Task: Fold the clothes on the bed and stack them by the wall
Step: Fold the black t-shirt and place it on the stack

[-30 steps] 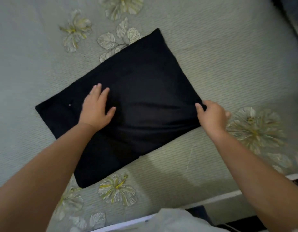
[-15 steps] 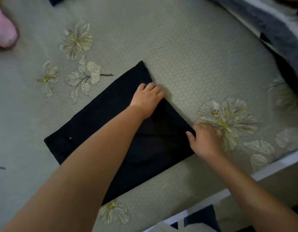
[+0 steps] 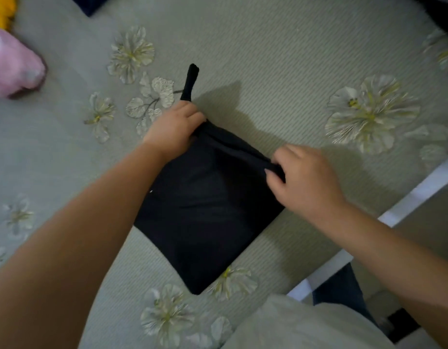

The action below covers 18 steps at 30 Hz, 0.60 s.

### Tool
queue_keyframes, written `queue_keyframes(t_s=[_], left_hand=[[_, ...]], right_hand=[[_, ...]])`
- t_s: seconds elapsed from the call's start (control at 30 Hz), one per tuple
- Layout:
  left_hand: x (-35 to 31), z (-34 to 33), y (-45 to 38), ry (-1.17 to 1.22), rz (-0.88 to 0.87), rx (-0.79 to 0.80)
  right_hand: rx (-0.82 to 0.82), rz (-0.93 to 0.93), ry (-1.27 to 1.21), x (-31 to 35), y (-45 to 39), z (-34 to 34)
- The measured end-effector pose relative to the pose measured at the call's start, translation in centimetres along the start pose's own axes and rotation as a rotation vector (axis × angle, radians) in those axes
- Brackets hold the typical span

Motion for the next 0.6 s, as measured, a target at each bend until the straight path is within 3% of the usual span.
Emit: queue_keyframes(t_s=[0.07, 0.23, 0.43, 0.53, 0.6], left_hand=[[0.3, 0.5, 4.9, -0.015, -0.084, -0.033], [3.3, -2.1, 15.4, -0.087, -0.065, -0.124], [4.1, -10.6, 26.5, -0.002, 0.077, 0.054], [4.3, -14.4, 29.1, 0.09, 0.297, 0.088], [4.2, -15.3, 29.4, 0.073, 0.283, 0.071]], right_hand=[[-0.013, 0.041, 0.006, 4.7, 3.0, -1.8], [-0.004, 0.076, 0.063, 13.5, 9.8, -10.8], [0.257, -0.103, 0.283, 14.7, 17.4, -22.8], [0.296, -0.187, 0.413, 14.7, 19.2, -25.2], [0.279, -0.208, 0.499, 14.9, 19.1, -25.8]])
Point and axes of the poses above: each hand's wrist, its own y-axis away from the middle knuckle, its own z-axis out of the back of the hand, x = y × z, the point moved 3 cm from there along -y, towards the middle knuckle, and after that the axes turned 3 degrees about -z, right-handed, at the moved point
